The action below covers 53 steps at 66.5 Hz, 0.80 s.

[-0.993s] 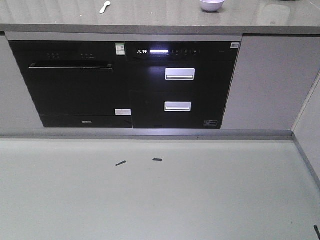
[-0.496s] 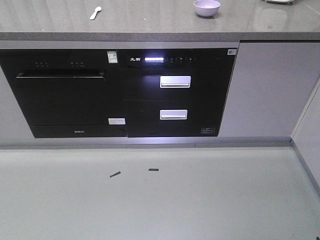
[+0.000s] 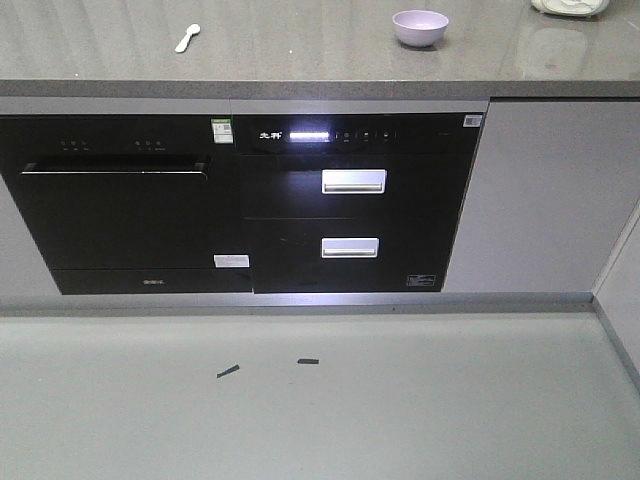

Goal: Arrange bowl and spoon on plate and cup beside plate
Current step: 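Drive the base forward toward the counter with the spoon and bowl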

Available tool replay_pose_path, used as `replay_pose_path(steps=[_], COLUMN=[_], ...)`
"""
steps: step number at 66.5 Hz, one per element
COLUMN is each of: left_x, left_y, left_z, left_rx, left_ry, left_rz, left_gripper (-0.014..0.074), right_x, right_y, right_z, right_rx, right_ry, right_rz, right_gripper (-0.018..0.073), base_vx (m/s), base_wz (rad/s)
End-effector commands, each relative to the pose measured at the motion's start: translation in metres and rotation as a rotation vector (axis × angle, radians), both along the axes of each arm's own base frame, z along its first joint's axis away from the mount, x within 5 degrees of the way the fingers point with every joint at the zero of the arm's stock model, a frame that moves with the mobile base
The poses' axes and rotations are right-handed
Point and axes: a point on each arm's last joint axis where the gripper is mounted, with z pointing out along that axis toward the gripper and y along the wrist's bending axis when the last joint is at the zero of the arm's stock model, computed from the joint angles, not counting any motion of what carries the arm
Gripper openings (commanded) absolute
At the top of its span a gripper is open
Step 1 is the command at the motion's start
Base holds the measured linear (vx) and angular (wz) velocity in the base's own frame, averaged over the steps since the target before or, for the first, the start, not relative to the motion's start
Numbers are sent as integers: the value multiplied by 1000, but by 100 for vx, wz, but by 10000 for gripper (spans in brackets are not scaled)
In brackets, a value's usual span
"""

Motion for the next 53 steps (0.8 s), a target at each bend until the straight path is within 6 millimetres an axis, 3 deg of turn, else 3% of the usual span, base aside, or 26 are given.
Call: replay_pose_path(steps=[1, 53], left_x=[0, 0], left_y=[-1, -1], left_z=[9, 9], left_rx=[-11, -11], left_ry=[-74, -74], left_rz=[-11, -11], left_gripper=[-6, -6], right_x=[-1, -1], right_y=[1, 1], right_z=[6, 6], right_rx=[-20, -20], right_ry=[-79, -79], right_rz=[10, 10], right_gripper=[-6, -6], base_vx=[15, 11], base_wz=[-1, -3])
